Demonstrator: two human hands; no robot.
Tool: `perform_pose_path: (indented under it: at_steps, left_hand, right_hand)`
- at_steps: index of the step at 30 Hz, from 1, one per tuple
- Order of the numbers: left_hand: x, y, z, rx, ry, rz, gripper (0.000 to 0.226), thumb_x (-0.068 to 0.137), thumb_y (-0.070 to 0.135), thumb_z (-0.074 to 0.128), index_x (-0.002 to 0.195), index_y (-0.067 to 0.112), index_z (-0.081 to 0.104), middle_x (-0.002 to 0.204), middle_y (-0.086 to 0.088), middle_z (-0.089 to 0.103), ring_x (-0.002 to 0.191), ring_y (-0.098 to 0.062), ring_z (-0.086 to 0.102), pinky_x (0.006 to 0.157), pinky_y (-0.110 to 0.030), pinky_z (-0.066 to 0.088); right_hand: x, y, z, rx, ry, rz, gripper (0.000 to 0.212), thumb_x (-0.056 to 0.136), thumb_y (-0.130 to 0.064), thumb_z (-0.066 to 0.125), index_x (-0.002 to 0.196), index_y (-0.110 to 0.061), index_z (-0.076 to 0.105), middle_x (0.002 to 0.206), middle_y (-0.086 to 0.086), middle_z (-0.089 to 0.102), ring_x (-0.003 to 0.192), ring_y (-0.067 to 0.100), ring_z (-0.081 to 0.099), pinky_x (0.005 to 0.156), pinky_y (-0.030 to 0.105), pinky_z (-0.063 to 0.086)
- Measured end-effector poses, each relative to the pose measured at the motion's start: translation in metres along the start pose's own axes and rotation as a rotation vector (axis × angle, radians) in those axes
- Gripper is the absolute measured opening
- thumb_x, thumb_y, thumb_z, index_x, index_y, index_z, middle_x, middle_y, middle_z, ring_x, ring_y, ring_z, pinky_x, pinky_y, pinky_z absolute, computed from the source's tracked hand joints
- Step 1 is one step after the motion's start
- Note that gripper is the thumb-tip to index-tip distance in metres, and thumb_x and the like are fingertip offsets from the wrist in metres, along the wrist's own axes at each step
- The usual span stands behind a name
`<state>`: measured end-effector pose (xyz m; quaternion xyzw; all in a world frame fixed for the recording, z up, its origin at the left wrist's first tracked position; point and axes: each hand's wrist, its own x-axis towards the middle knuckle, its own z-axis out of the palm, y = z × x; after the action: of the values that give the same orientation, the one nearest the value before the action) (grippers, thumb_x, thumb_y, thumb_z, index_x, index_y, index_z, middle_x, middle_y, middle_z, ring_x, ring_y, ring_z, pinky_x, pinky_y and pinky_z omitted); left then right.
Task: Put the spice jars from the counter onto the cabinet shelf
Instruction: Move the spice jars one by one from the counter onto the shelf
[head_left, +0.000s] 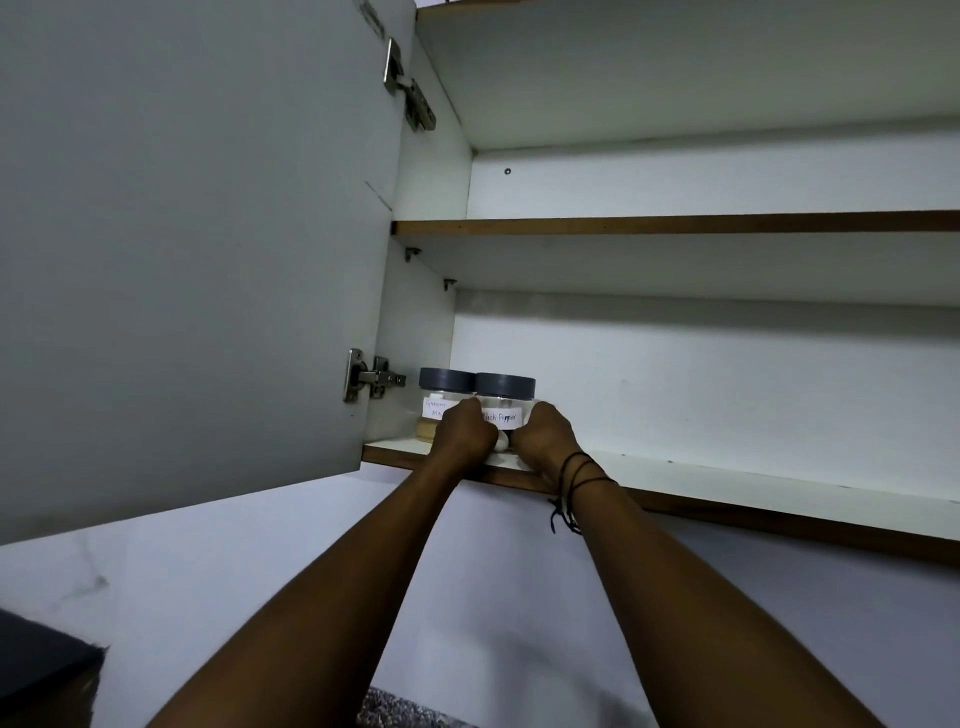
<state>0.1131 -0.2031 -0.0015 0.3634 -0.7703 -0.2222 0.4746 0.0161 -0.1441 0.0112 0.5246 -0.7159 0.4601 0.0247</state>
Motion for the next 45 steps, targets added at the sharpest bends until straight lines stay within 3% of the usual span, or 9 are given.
perform_pose_path:
  at_steps: [4, 8, 11, 17, 23, 28, 31, 37, 45]
  left_hand:
    - [-0.032, 0.002, -0.004, -0.199, 0.198, 0.196, 0.019, 0.095, 0.005, 0.048, 0.104, 0.005, 0.065, 0.110, -0.012, 0.068, 0.105, -0.028, 0.063, 0.080, -0.025, 0.042]
    - [-0.081, -0.001, 0.001, -0.362, 0.251, 0.324, 0.027, 0.100, 0.013, 0.050, 0.121, 0.012, 0.067, 0.111, 0.005, 0.069, 0.101, -0.002, 0.062, 0.087, -0.016, 0.046]
    - [-0.116, -0.010, 0.013, -0.416, 0.227, 0.357, 0.025, 0.100, 0.013, 0.051, 0.116, 0.017, 0.069, 0.102, 0.014, 0.068, 0.094, 0.009, 0.061, 0.081, -0.007, 0.045]
    - [-0.183, -0.049, 0.049, -0.433, 0.121, 0.203, 0.029, 0.102, 0.018, 0.049, 0.123, 0.013, 0.068, 0.119, 0.002, 0.071, 0.108, -0.006, 0.064, 0.091, -0.012, 0.047]
    - [-0.282, -0.132, 0.102, -0.350, -0.211, 0.048, 0.028, 0.101, 0.015, 0.047, 0.116, 0.009, 0.071, 0.112, -0.001, 0.072, 0.103, -0.011, 0.067, 0.091, -0.022, 0.051]
    - [-0.388, -0.215, 0.145, -0.185, -0.447, -0.082, 0.030, 0.104, 0.011, 0.042, 0.103, 0.002, 0.071, 0.098, -0.011, 0.072, 0.090, -0.019, 0.066, 0.079, -0.030, 0.049]
    - [-0.427, -0.253, 0.161, -0.050, -0.577, -0.167, 0.031, 0.104, 0.016, 0.041, 0.086, 0.008, 0.064, 0.080, -0.004, 0.062, 0.072, -0.016, 0.057, 0.068, -0.035, 0.044]
    - [-0.444, -0.291, 0.177, 0.055, -0.675, -0.379, 0.034, 0.104, 0.019, 0.040, 0.131, 0.004, 0.054, 0.126, -0.018, 0.060, 0.112, -0.029, 0.060, 0.098, -0.048, 0.049]
    - [-0.454, -0.304, 0.191, -0.224, -0.631, -0.665, 0.033, 0.102, 0.023, 0.047, 0.132, 0.011, 0.048, 0.126, -0.016, 0.059, 0.106, -0.025, 0.061, 0.091, -0.042, 0.055]
  right_hand:
    - [-0.029, -0.003, -0.008, 0.081, 0.173, -0.129, 0.005, 0.084, -0.008, 0.057, 0.086, -0.011, 0.054, 0.090, 0.003, 0.058, 0.075, 0.017, 0.053, 0.050, 0.008, 0.035]
    - [-0.078, 0.005, -0.006, 0.431, 0.199, -0.173, 0.028, 0.088, -0.011, 0.059, 0.115, -0.015, 0.062, 0.106, -0.004, 0.066, 0.096, 0.009, 0.063, 0.082, 0.015, 0.049]
    - [-0.118, 0.025, 0.002, 0.507, 0.176, -0.225, 0.030, 0.092, -0.007, 0.058, 0.121, -0.015, 0.062, 0.108, -0.007, 0.067, 0.100, 0.003, 0.064, 0.084, 0.012, 0.050]
    - [-0.188, 0.075, 0.030, 0.380, 0.163, -0.156, 0.029, 0.093, -0.013, 0.056, 0.121, -0.017, 0.063, 0.105, -0.012, 0.065, 0.093, -0.004, 0.062, 0.075, -0.001, 0.044]
    - [-0.295, 0.158, 0.106, 0.272, 0.022, 0.081, 0.029, 0.095, -0.017, 0.046, 0.120, -0.018, 0.061, 0.106, -0.004, 0.065, 0.088, 0.003, 0.057, 0.067, 0.001, 0.036]
    - [-0.394, 0.230, 0.176, 0.139, -0.177, 0.360, 0.025, 0.101, -0.023, 0.042, 0.118, -0.016, 0.059, 0.115, 0.006, 0.062, 0.100, 0.014, 0.059, 0.085, 0.028, 0.051]
    - [-0.432, 0.258, 0.202, 0.069, -0.325, 0.444, 0.031, 0.100, -0.021, 0.044, 0.128, -0.018, 0.054, 0.128, 0.006, 0.052, 0.113, 0.019, 0.055, 0.090, 0.027, 0.043]
    - [-0.461, 0.289, 0.228, -0.054, -0.535, 0.484, 0.050, 0.093, -0.032, 0.056, 0.137, -0.014, 0.042, 0.139, 0.009, 0.034, 0.116, 0.026, 0.050, 0.091, 0.034, 0.048]
    - [-0.464, 0.300, 0.252, -0.139, -0.524, 0.494, 0.063, 0.088, -0.029, 0.064, 0.136, -0.024, 0.024, 0.130, 0.019, 0.044, 0.108, 0.034, 0.057, 0.081, 0.043, 0.055]
